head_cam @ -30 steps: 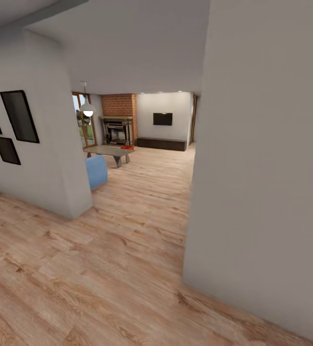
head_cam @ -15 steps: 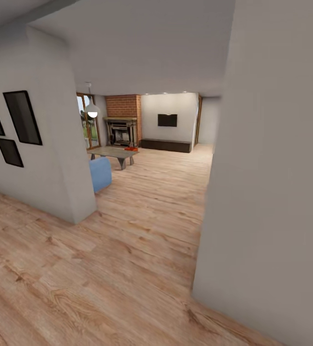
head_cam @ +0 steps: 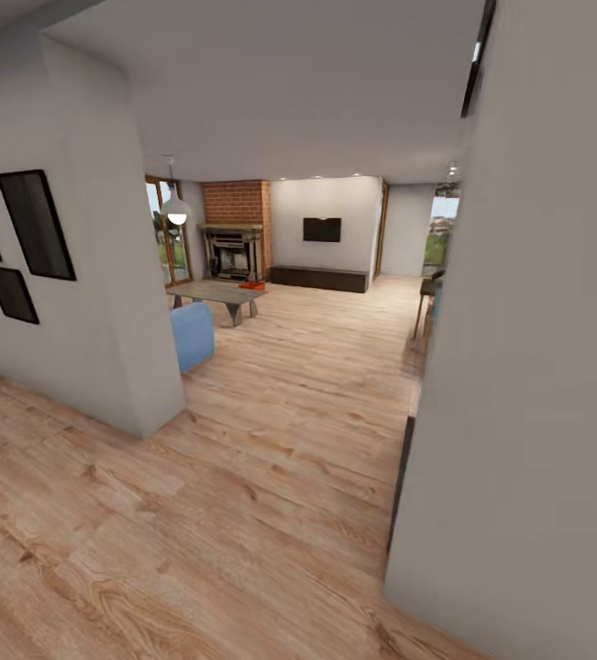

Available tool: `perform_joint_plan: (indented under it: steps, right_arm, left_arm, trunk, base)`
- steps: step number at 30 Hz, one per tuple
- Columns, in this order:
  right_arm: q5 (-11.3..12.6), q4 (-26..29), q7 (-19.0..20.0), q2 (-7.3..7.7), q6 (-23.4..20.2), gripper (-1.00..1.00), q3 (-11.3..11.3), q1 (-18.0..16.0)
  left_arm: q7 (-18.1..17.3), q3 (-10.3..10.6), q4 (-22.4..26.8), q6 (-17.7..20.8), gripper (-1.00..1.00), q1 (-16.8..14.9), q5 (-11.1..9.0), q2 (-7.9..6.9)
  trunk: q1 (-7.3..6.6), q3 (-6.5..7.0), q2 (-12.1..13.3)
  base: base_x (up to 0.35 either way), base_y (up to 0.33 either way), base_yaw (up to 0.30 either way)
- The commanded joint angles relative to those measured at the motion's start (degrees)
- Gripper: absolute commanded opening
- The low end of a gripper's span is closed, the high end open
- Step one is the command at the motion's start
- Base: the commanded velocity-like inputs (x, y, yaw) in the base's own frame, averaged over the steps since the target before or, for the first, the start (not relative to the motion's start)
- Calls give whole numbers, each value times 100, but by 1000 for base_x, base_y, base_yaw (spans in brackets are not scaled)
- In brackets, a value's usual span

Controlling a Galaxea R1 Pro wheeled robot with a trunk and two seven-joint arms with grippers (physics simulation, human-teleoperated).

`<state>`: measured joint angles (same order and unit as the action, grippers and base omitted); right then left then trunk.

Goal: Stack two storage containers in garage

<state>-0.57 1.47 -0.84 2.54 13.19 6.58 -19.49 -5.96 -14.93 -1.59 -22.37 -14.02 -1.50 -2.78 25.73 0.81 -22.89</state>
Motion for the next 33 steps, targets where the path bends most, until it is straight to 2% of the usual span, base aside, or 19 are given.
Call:
perform_joint_plan:
  steps: [1, 9, 33]
  right_arm:
    - [-8, -6, -7, 1, 16, 100, 33, -2]
    - [-5, -6, -9, 1, 17, 100, 32, -2]
    - [-13, -6, -9, 1, 15, 100, 37, -2]
  left_arm:
    - [-46, -42, -17, -21, 100, -5, -17, -3]
    - [-46, -44, -17, -13, 100, -5, -21, -4]
    - [-46, -46, -15, -4, 100, -4, -37, -17]
  trunk:
    - [5, -2, -3]
    - [5, -2, -3]
    - [5, -2, -3]
  base:
    - [315, 143, 0]
    - [315, 109, 0]
    - [317, 32, 0]
